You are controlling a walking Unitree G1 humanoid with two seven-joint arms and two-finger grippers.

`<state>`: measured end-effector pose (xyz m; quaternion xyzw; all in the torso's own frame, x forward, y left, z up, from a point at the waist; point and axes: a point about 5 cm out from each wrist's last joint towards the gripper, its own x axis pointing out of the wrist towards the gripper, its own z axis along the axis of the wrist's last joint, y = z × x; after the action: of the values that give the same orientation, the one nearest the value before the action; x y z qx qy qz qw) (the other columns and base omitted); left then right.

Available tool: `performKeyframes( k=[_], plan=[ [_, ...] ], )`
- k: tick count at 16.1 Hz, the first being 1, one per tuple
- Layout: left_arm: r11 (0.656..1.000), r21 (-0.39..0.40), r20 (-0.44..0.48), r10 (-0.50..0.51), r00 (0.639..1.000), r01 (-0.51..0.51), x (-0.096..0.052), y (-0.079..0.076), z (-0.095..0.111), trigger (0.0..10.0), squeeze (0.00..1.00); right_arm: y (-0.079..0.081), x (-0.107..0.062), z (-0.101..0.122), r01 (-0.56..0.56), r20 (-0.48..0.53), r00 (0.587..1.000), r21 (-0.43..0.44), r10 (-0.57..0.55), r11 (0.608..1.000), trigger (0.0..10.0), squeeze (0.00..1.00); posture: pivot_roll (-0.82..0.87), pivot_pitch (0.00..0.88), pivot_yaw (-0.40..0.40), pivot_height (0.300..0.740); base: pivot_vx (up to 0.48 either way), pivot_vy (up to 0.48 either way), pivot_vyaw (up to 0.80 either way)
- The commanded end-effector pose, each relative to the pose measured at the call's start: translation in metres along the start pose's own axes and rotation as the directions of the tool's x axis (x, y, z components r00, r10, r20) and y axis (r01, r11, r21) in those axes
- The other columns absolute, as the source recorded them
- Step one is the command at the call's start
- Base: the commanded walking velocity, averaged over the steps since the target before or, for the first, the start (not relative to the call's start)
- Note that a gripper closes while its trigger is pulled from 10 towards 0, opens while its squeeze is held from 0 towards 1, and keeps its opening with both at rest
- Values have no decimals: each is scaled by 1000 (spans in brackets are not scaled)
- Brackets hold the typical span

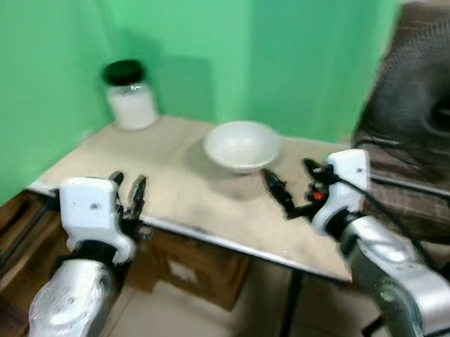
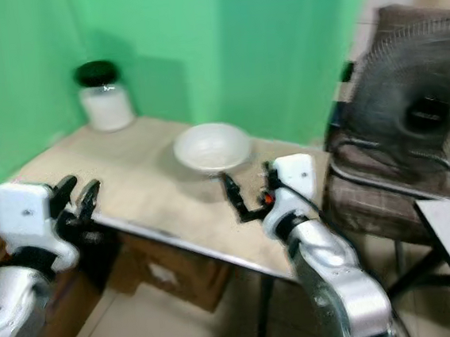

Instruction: Setting the table

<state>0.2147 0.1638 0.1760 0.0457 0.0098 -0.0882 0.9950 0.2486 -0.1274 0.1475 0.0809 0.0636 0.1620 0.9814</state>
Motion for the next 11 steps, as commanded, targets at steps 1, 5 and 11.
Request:
performKeyframes(
  k=[1, 5, 11],
  plan=[
    [1000, 17, 0, 12, 1000, -12, -2, 4, 1, 10000, 0, 3, 1, 3, -9, 11, 1000, 4, 9, 1000, 10000, 0, -31, 0, 12, 740, 334, 0, 0],
    [1000, 16, 0, 11, 1000, -11, -3, 3, 1, 10000, 0, 4, 0, 3, -14, 9, 1000, 10, 14, 1000, 10000, 0, -31, 0, 10, 740, 339, 0, 0],
    [994, 27, -21, -107, 994, 107, -6, -5, -1, 10000, 0, 0, 14, 10, -10, -25, 1000, 58, 11, 998, 10000, 1000, -31, 0, 7, 740, 55, 0, 0]
  ],
)
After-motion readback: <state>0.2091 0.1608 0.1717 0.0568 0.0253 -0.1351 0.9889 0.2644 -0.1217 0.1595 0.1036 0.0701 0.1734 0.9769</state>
